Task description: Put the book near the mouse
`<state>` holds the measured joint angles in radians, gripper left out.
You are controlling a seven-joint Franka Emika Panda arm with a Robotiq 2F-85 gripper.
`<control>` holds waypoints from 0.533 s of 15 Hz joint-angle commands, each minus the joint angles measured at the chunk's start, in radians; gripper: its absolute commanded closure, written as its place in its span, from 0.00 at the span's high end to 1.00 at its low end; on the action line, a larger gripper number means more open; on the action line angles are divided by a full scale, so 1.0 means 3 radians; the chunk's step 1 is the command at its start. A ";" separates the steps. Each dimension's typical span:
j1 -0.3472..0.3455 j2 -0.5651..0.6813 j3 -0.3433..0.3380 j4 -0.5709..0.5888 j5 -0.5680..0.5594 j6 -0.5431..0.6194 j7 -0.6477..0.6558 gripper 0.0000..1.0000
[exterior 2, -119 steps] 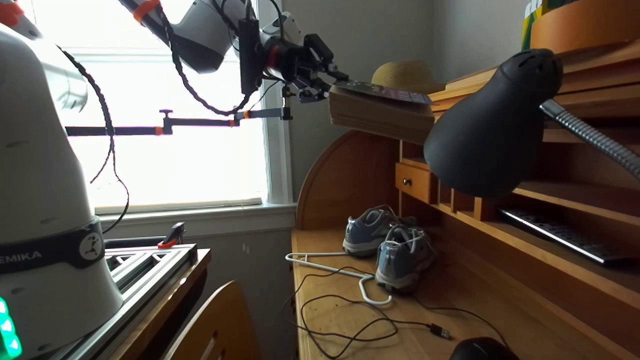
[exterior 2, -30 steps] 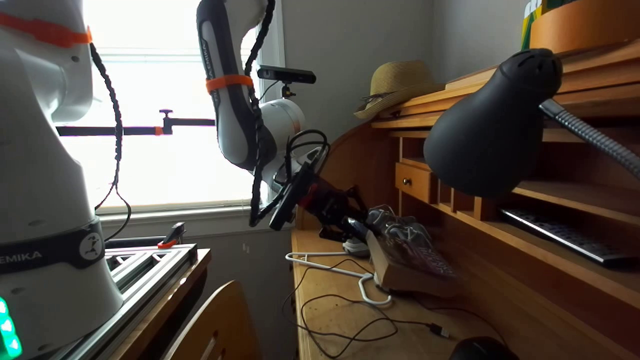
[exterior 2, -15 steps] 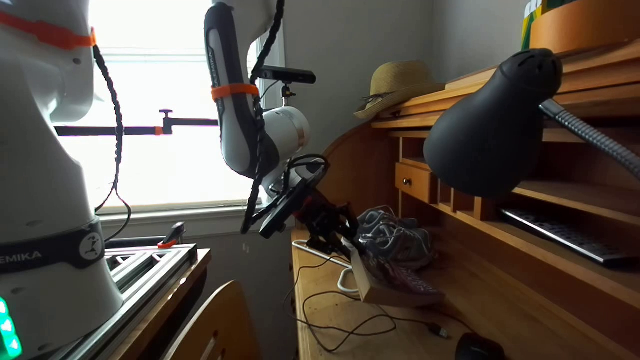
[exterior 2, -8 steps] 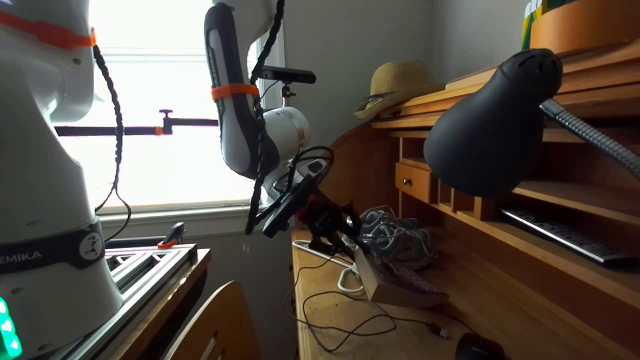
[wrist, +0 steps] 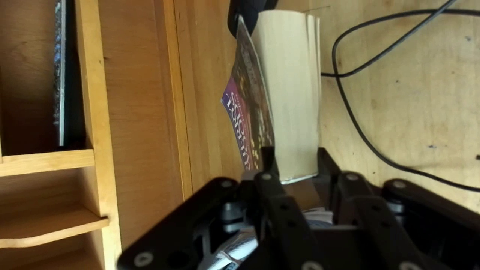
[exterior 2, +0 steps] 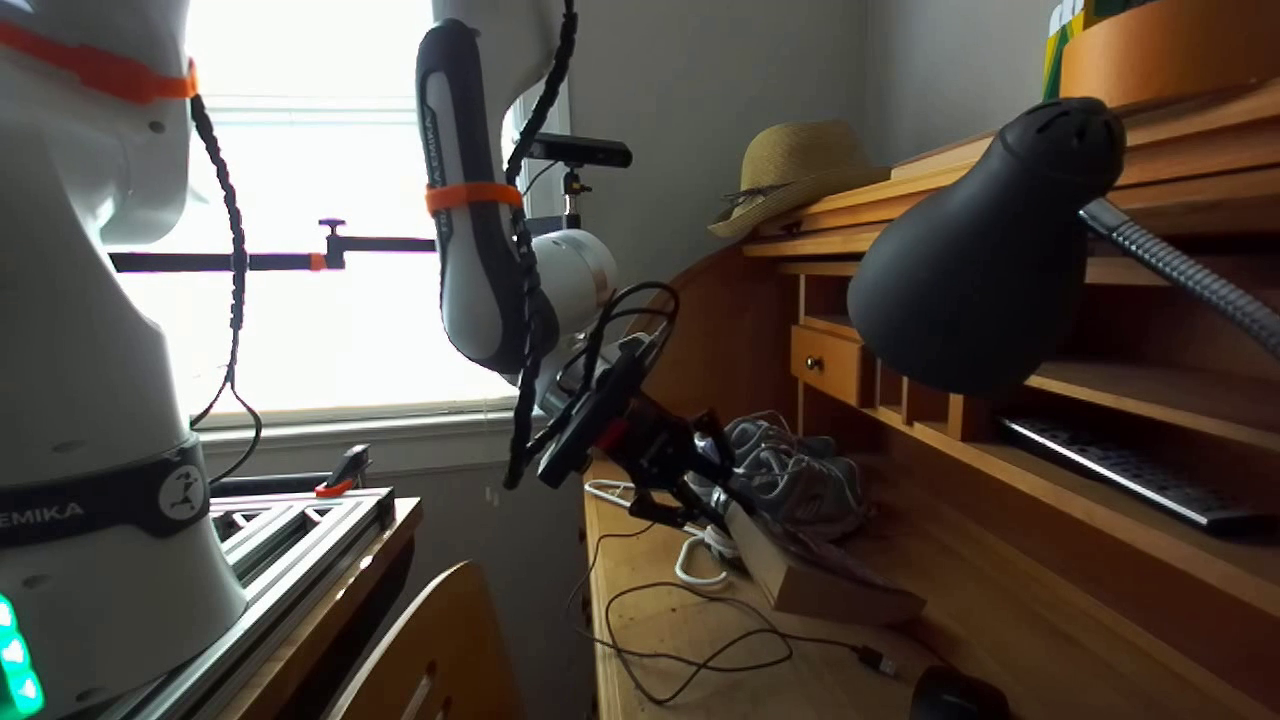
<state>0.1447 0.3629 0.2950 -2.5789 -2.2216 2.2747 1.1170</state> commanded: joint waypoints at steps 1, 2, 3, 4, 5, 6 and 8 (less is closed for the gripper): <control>-0.0015 0.0120 -0.0032 -0.0016 -0.0167 -0.0158 -0.0062 0.07; -0.0019 0.0125 -0.0029 -0.0019 -0.0173 -0.0180 -0.0058 0.07; -0.0026 0.0124 -0.0027 -0.0022 -0.0172 -0.0182 -0.0058 0.54; -0.0033 0.0108 -0.0018 -0.0030 -0.0156 -0.0172 -0.0044 0.55; -0.0039 0.0083 -0.0009 -0.0042 -0.0143 -0.0144 -0.0041 0.60; -0.0054 0.0020 0.0014 -0.0065 -0.0102 -0.0062 -0.0036 0.69; -0.0081 -0.0128 0.0053 -0.0127 -0.0013 0.0117 -0.0087 0.84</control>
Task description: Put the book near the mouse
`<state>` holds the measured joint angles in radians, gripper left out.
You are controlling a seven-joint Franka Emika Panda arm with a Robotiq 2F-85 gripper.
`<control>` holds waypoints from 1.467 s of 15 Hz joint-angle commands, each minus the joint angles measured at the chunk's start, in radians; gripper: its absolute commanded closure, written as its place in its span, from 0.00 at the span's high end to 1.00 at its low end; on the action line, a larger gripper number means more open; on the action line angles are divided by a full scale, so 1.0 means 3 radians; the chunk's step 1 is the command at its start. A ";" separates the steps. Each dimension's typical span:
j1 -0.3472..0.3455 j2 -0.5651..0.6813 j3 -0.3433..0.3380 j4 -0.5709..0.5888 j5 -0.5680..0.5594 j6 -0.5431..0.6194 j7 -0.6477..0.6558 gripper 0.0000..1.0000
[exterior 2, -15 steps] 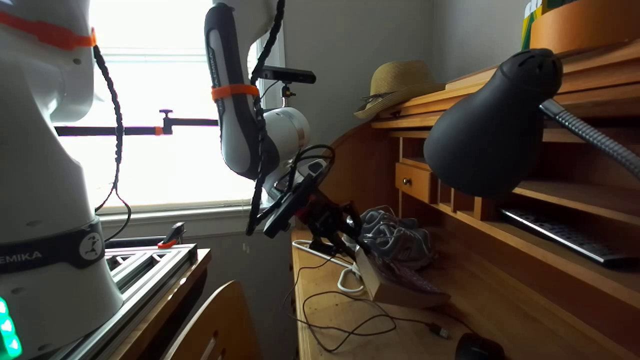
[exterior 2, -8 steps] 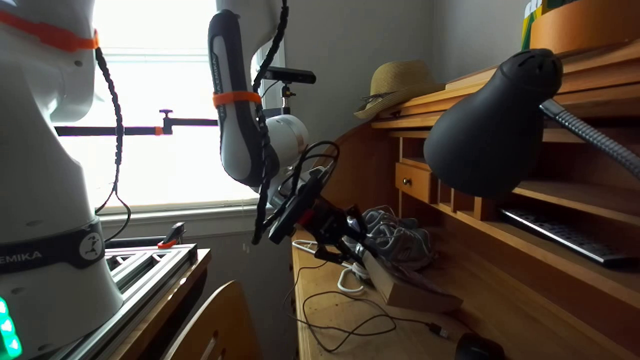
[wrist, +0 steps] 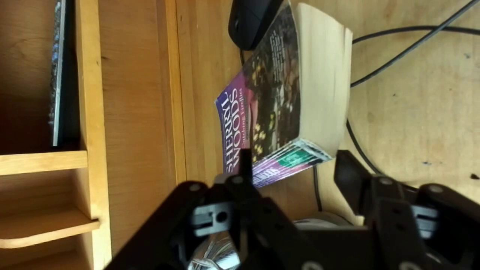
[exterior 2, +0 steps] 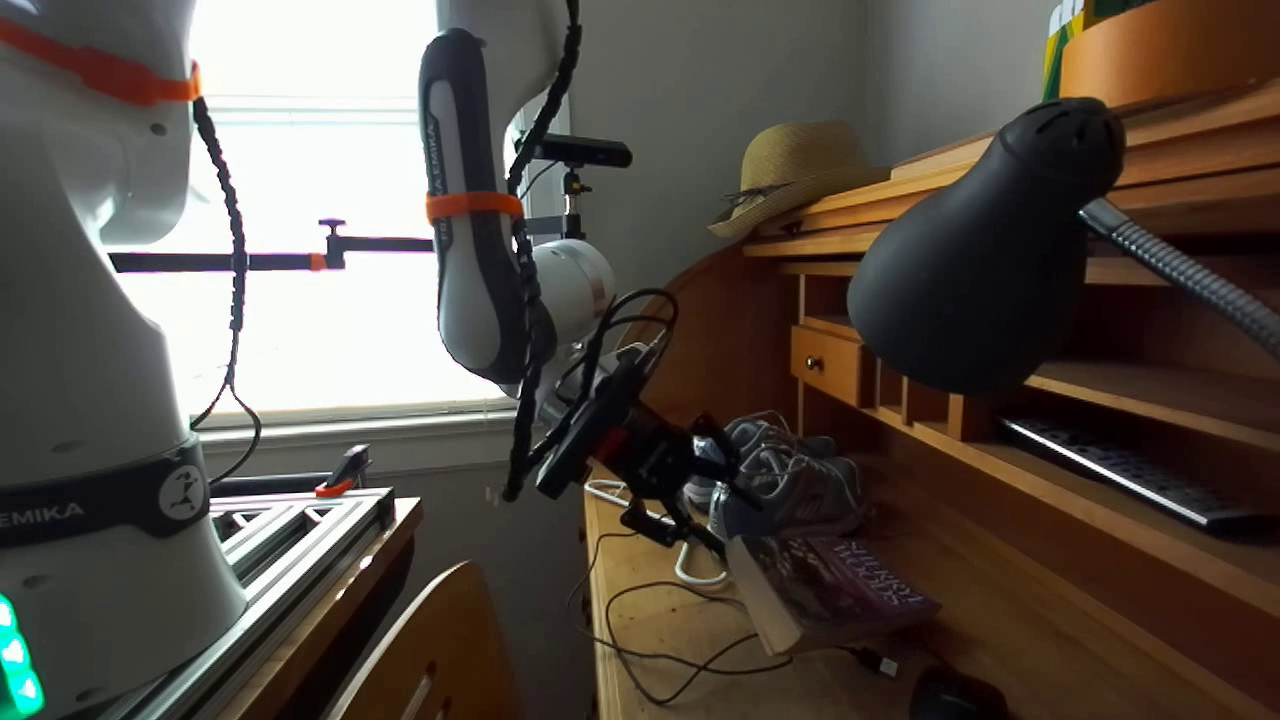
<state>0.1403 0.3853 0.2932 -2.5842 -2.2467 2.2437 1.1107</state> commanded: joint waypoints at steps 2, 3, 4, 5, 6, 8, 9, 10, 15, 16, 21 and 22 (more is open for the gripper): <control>-0.0101 -0.0364 0.0083 -0.0162 0.0236 0.0489 -0.0123 0.99; -0.0123 -0.0449 0.0083 -0.0181 0.0346 0.0681 -0.0183 1.00; -0.0148 -0.0577 0.0082 -0.0211 0.0452 0.0907 -0.0235 1.00; -0.0164 -0.0679 0.0067 -0.0226 0.0598 0.1129 -0.0311 1.00; -0.0184 -0.0822 0.0040 -0.0252 0.0850 0.1404 -0.0456 1.00; -0.0220 -0.1104 -0.0050 -0.0316 0.1316 0.1957 -0.0753 1.00; -0.0226 -0.1235 -0.0118 -0.0366 0.1614 0.2171 -0.0948 1.00; -0.0237 -0.1329 -0.0202 -0.0427 0.1881 0.2340 -0.1130 0.99; -0.0271 -0.1512 -0.0590 -0.0792 0.3222 0.2841 -0.1922 1.00; -0.0239 -0.1228 -0.0608 -0.0570 0.3509 0.2837 -0.2019 1.00; -0.0108 -0.1145 -0.0498 -0.0575 0.4859 0.2834 -0.2322 1.00; -0.0064 -0.1142 -0.0453 -0.0567 0.5122 0.2829 -0.2431 1.00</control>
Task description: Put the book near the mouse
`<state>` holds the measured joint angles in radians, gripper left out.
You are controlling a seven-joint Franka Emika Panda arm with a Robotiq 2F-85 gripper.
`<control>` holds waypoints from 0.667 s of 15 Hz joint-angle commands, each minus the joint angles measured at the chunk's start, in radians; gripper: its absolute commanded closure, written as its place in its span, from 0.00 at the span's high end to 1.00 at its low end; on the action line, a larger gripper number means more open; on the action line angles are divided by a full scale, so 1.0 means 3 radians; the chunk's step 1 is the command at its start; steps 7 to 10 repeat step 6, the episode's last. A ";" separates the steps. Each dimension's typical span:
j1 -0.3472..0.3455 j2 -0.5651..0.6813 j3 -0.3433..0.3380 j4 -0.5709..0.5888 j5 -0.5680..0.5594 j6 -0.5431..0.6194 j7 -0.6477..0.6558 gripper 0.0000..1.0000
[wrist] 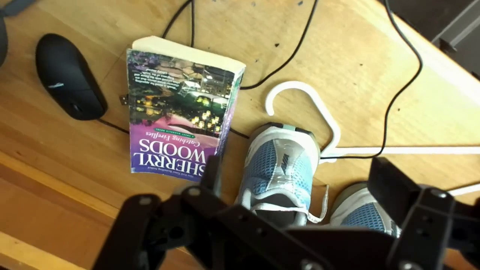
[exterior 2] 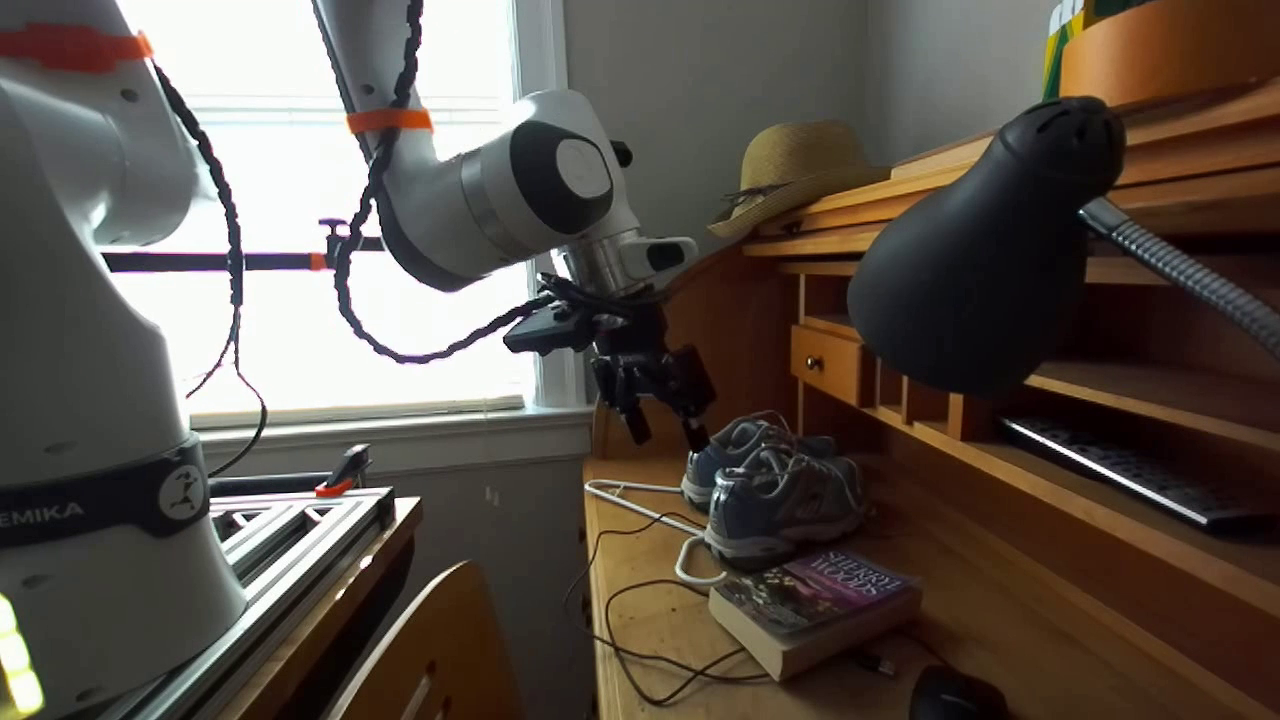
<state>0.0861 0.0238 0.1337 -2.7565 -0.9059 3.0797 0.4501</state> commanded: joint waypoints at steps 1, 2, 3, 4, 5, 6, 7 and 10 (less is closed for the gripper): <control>0.0164 0.0055 0.0127 0.0016 0.0917 0.0039 -0.0343 1.00; 0.0207 0.0059 0.0174 0.0020 0.1183 0.0131 -0.0535 1.00; 0.0254 0.0129 0.0225 0.0031 0.1422 0.0248 -0.0720 1.00; 0.0176 0.0036 0.0171 0.0027 0.1045 0.0084 -0.0446 1.00; 0.0217 0.0046 0.0209 0.0028 0.1217 0.0136 -0.0558 1.00; 0.0242 0.0058 0.0230 0.0031 0.1291 0.0149 -0.0596 1.00; 0.0242 0.0058 0.0230 0.0031 0.1291 0.0149 -0.0596 1.00; 0.0242 0.0058 0.0230 0.0031 0.1291 0.0149 -0.0596 1.00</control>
